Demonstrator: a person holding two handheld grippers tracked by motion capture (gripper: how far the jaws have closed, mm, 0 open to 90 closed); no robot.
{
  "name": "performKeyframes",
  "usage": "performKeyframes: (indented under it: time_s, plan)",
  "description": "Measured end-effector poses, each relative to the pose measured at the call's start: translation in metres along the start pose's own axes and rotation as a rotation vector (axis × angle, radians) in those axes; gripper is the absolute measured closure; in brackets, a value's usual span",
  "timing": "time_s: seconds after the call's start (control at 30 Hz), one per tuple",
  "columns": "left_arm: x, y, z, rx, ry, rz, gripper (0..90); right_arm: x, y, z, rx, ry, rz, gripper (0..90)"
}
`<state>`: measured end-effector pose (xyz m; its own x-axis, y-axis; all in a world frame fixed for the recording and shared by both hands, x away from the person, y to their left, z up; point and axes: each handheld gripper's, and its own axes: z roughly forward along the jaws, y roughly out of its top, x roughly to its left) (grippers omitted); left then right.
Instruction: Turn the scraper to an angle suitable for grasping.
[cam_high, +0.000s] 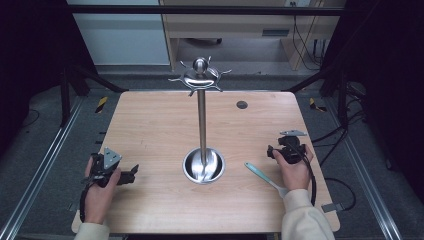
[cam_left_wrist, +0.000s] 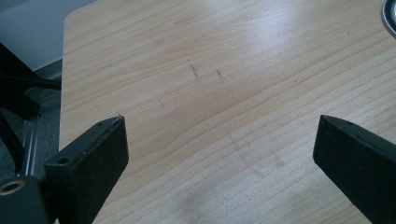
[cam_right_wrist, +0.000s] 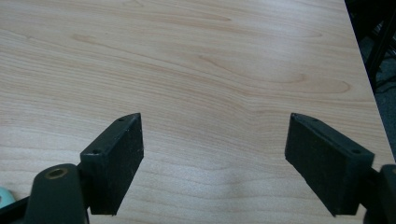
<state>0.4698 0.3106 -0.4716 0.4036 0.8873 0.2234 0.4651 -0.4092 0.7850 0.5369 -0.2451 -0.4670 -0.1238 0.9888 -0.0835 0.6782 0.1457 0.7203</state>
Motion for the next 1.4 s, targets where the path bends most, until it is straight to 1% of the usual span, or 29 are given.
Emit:
performKeyframes:
  time_s: [0.07, 0.13, 0.23, 0.27, 0.3, 0.33, 0.37, 0.4, 0.43, 0.47, 0.5, 0.6, 0.63, 0.67, 0.73, 0.83, 0.87, 0.97, 1.07, 1.1, 1.2, 1.27, 1.33, 1.4]
  plan:
    - [0.000, 0.000, 0.000, 0.000, -0.001, 0.001, 3.1, 0.000, 0.000, 0.001, 0.004, -0.013, -0.007, 21.1]
    - [-0.001, 0.000, 0.000, 0.001, -0.002, 0.003, 3.1, 0.001, -0.001, 0.001, 0.002, -0.019, -0.030, 22.8]
    - [-0.002, 0.001, 0.001, 0.001, -0.003, 0.007, 3.1, 0.003, 0.000, 0.001, 0.001, -0.024, -0.047, 27.7]
    - [-0.002, 0.001, 0.001, 0.002, -0.002, 0.007, 3.1, 0.004, -0.001, 0.000, -0.001, -0.027, -0.061, 28.6]
    - [-0.002, 0.001, 0.000, 0.001, -0.002, 0.007, 3.1, 0.005, -0.001, 0.000, 0.002, -0.032, -0.070, 30.7]
    - [-0.002, 0.001, 0.000, 0.001, -0.002, 0.007, 3.1, 0.005, -0.001, 0.000, 0.000, -0.030, -0.084, 35.2]
    - [-0.002, 0.001, 0.000, 0.001, -0.002, 0.006, 3.1, 0.007, -0.001, -0.001, -0.002, -0.021, -0.090, 37.6]
    - [-0.001, 0.001, 0.000, 0.001, -0.003, 0.006, 3.1, 0.008, -0.001, -0.002, -0.001, -0.022, -0.102, 40.6]
    - [-0.001, 0.000, 0.000, 0.001, -0.003, 0.005, 3.1, 0.010, -0.001, -0.003, -0.001, -0.019, -0.121, 46.4]
    - [-0.001, 0.000, 0.000, 0.001, -0.003, 0.004, 3.1, 0.012, -0.001, -0.004, -0.006, -0.012, -0.142, 50.1]
    - [-0.001, 0.000, 0.000, 0.001, -0.003, 0.004, 3.1, 0.014, -0.001, -0.005, -0.006, -0.002, -0.152, 54.6]
    - [-0.001, 0.000, 0.000, 0.001, -0.004, 0.006, 3.1, 0.021, -0.001, -0.008, -0.010, 0.036, -0.195, 69.6]
    - [-0.001, 0.000, 0.001, 0.001, -0.004, 0.007, 3.1, 0.025, -0.001, -0.010, 0.000, 0.059, -0.179, 75.3]
    - [-0.001, 0.000, 0.001, 0.002, -0.004, 0.007, 3.2, 0.027, -0.001, -0.010, -0.009, 0.075, -0.219, 78.4]
    - [-0.001, 0.000, 0.001, 0.004, -0.003, 0.009, 3.2, 0.033, -0.002, -0.010, -0.005, 0.111, -0.241, 84.6]
    - [-0.001, 0.000, 0.000, 0.003, 0.001, 0.011, 3.3, 0.043, -0.004, -0.010, 0.001, 0.148, -0.291, 90.0]
    - [-0.001, 0.000, 0.000, 0.002, 0.001, 0.011, 3.3, 0.045, -0.004, -0.010, 0.000, 0.159, -0.309, 90.0]
    - [-0.001, 0.000, 0.001, 0.005, 0.000, 0.010, 3.3, 0.051, -0.005, -0.010, 0.005, 0.201, -0.338, 90.0]
    - [-0.001, 0.001, 0.001, 0.003, -0.001, 0.011, 3.3, 0.056, -0.007, -0.008, 0.024, 0.233, -0.365, 90.0]
    - [-0.001, 0.001, 0.001, 0.003, -0.001, 0.012, 3.3, 0.058, -0.007, -0.008, 0.027, 0.239, -0.377, 90.0]
    - [-0.001, 0.001, 0.001, 0.005, -0.001, 0.014, 3.3, 0.061, -0.008, -0.006, 0.045, 0.258, -0.390, 90.0]
    - [-0.001, 0.001, 0.000, 0.004, -0.001, 0.014, 3.4, 0.063, -0.010, -0.005, 0.066, 0.259, -0.402, 90.0]
    - [-0.001, 0.001, 0.001, 0.005, -0.001, 0.014, 3.5, 0.065, -0.011, -0.004, 0.083, 0.262, -0.409, 90.0]
    - [-0.001, 0.001, 0.000, 0.005, 0.000, 0.014, 3.5, 0.066, -0.012, -0.004, 0.086, 0.272, -0.410, 90.0]
